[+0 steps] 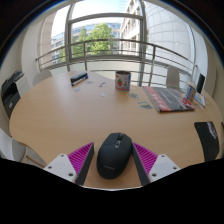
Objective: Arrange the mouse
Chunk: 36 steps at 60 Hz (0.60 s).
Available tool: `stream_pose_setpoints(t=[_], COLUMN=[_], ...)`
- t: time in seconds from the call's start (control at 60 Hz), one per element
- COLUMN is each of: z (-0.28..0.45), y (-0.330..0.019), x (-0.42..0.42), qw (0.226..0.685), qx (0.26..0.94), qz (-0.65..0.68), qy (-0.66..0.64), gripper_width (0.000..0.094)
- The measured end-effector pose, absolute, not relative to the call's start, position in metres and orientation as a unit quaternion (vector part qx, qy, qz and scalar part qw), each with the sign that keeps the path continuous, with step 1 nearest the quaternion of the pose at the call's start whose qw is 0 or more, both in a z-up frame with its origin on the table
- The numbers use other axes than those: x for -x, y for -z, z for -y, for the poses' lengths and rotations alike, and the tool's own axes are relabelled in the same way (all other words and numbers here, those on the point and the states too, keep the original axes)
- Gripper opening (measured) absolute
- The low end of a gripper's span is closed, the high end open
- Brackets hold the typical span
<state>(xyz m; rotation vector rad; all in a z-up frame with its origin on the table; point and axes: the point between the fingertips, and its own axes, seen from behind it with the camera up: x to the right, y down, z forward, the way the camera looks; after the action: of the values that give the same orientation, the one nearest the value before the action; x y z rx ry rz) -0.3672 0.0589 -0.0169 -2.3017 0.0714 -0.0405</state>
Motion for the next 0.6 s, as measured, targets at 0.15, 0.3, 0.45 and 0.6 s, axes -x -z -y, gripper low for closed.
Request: stream_pose_setpoints(t=[0.15,0.3,0.45,0.6], z=[-0.067,-0.067,-0.049,-0.017], y=[0.016,0.015,-0.034,-0.154], x=[0.372,0.374,0.383,0.372], qw=[0.415,0.417,0.453,0.528], qx=[0.909,0.909,0.891,0.849], qz=[-0.033,-0.020,0.002,0.004], qy=[0.016,0.013,0.005,-0.025], gripper_width=[0.0527,0.0412,0.0388,0.0387])
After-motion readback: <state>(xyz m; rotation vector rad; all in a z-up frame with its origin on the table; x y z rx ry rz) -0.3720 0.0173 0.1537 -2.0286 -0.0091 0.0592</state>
